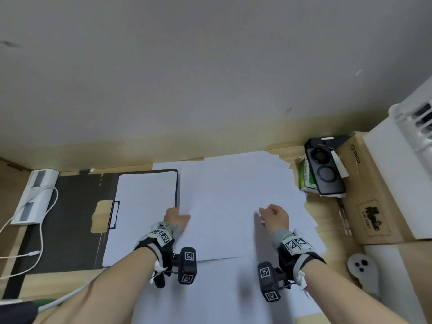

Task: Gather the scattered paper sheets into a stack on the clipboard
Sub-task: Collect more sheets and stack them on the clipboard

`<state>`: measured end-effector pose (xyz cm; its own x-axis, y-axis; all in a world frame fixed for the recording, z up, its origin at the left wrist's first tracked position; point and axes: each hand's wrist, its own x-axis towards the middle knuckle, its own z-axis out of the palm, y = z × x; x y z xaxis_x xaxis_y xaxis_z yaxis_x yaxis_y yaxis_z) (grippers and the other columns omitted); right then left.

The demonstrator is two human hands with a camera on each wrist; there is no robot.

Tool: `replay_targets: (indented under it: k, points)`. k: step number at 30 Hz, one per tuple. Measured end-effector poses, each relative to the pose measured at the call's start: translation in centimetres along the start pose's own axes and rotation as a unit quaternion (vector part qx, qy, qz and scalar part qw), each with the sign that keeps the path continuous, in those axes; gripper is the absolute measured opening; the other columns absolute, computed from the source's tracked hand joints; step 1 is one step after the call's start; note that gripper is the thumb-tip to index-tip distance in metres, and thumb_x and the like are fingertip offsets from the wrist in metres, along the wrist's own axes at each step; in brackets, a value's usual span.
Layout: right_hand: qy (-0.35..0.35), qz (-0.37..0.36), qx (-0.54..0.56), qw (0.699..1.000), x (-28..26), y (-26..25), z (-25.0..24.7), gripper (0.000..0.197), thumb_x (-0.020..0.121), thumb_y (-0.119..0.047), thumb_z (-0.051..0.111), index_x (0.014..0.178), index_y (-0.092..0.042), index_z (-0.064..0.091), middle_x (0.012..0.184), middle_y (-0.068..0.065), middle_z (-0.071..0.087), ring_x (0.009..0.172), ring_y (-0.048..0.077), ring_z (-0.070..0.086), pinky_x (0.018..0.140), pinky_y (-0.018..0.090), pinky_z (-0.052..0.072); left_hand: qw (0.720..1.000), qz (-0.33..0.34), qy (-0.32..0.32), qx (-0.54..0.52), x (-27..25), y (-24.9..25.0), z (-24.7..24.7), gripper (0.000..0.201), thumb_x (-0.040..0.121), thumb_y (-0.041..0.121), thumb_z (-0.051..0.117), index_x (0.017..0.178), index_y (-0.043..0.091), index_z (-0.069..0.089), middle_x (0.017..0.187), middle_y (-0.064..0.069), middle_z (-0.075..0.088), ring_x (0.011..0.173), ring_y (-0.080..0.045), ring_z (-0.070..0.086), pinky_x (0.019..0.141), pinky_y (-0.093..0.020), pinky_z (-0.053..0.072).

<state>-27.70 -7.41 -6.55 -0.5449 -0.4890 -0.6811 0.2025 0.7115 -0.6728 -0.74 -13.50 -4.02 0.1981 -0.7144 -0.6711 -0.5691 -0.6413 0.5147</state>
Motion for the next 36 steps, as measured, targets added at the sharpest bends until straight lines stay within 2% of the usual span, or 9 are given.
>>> replay_targets:
  k: [4, 8, 12, 15, 19, 24, 28, 32, 36]
  points:
    - [0.067, -0.002, -0.021, 0.998, 0.8, 0.0, 0.8, 0.042, 0.081, -0.016, 0.066, 0.12, -0.013, 0.05, 0.112, 0.006, 0.053, 0.093, 0.023, 0.055, 0.09, 0.034, 0.047, 0.997, -0.047, 0.035, 0.04, 1.6, -2.3, -0.8, 0.035, 0.086, 0.0, 0.051, 0.057, 0.014, 0.038, 0.06, 0.0, 0.042, 0.055, -0.014, 0.04, 0.051, -0.019, 0.031]
    - [0.027, 0.044, -0.035, 0.998, 1.1, -1.1, 2.6, 0.063, 0.083, -0.017, 0.067, 0.14, -0.014, 0.043, 0.119, 0.009, 0.06, 0.107, 0.029, 0.062, 0.096, 0.038, 0.049, 0.996, -0.05, 0.011, 0.066, 2.9, -3.3, -0.8, 0.028, 0.086, 0.005, 0.054, 0.065, 0.02, 0.044, 0.08, -0.008, 0.054, 0.081, -0.026, 0.054, 0.07, -0.026, 0.042]
    - [-0.033, 0.051, -0.101, 0.993, 1.3, -1.8, 4.4, 0.029, 0.071, -0.017, 0.068, 0.097, -0.005, 0.072, 0.084, 0.006, 0.068, 0.072, 0.021, 0.059, 0.064, 0.026, 0.05, 0.997, -0.049, 0.013, 0.062, 3.6, -3.6, -0.4, 0.025, 0.086, -0.004, 0.051, 0.064, 0.008, 0.047, 0.068, -0.008, 0.052, 0.093, -0.042, 0.063, 0.058, -0.023, 0.039]
    - [-0.007, 0.064, -0.089, 0.994, 1.2, -2.3, 5.3, 0.044, 0.073, -0.016, 0.069, 0.117, -0.011, 0.061, 0.109, 0.008, 0.066, 0.095, 0.026, 0.064, 0.082, 0.031, 0.053, 0.995, -0.06, -0.008, 0.083, 3.7, -3.2, -0.5, 0.014, 0.085, 0.006, 0.056, 0.077, 0.016, 0.05, 0.087, -0.012, 0.057, 0.091, -0.035, 0.061, 0.076, -0.032, 0.046]
    - [0.092, 0.065, -0.104, 0.988, 1.2, -3.1, 5.0, 0.077, 0.077, -0.019, 0.071, 0.142, -0.005, 0.034, 0.141, 0.012, 0.043, 0.125, 0.035, 0.049, 0.101, 0.044, 0.042, 0.994, -0.082, 0.028, 0.062, 4.1, -3.2, -0.1, 0.029, 0.085, -0.004, 0.048, 0.06, 0.009, 0.044, 0.075, -0.014, 0.057, 0.065, -0.024, 0.053, 0.056, -0.023, 0.033]
    - [0.148, 0.064, -0.224, 0.961, 1.1, -2.2, 1.5, 0.079, 0.072, -0.027, 0.069, 0.138, -0.006, 0.03, 0.134, 0.014, 0.033, 0.114, 0.04, 0.049, 0.084, 0.048, 0.042, 0.995, -0.086, -0.009, 0.043, 4.0, -2.7, -0.5, 0.018, 0.088, 0.0, 0.047, 0.089, -0.009, 0.062, 0.113, -0.03, 0.063, 0.091, -0.034, 0.064, 0.063, -0.028, 0.041]
    - [0.15, 0.083, -0.141, 0.975, 2.3, -0.8, -0.2, 0.086, 0.065, -0.026, 0.071, 0.139, -0.007, 0.033, 0.134, 0.01, 0.041, 0.118, 0.037, 0.051, 0.096, 0.046, 0.044, 0.994, -0.079, -0.024, 0.07, 4.1, -2.9, -0.4, 0.031, 0.088, 0.003, 0.048, 0.112, -0.013, 0.058, 0.115, -0.028, 0.063, 0.099, -0.038, 0.064, 0.071, -0.032, 0.048]
    - [0.048, 0.049, -0.13, 0.989, 1.7, -0.8, 0.4, 0.018, 0.072, -0.017, 0.068, 0.079, -0.022, 0.051, 0.077, 0.0, 0.049, 0.075, 0.025, 0.047, 0.06, 0.026, 0.038, 0.994, -0.075, -0.004, 0.083, 4.1, -3.0, -0.3, 0.018, 0.089, 0.001, 0.046, 0.095, -0.005, 0.063, 0.089, -0.017, 0.065, 0.091, -0.033, 0.064, 0.062, -0.024, 0.042]
    - [-0.016, 0.024, -0.099, 0.995, 0.7, -0.6, 2.2, 0.024, 0.065, -0.019, 0.07, 0.063, -0.016, 0.046, 0.059, 0.002, 0.046, 0.057, 0.021, 0.039, 0.053, 0.026, 0.035, 0.994, -0.073, 0.009, 0.08, 4.0, -3.2, -0.1, 0.032, 0.09, -0.003, 0.045, 0.06, 0.009, 0.043, 0.064, -0.003, 0.045, 0.069, -0.021, 0.05, 0.046, -0.02, 0.03]
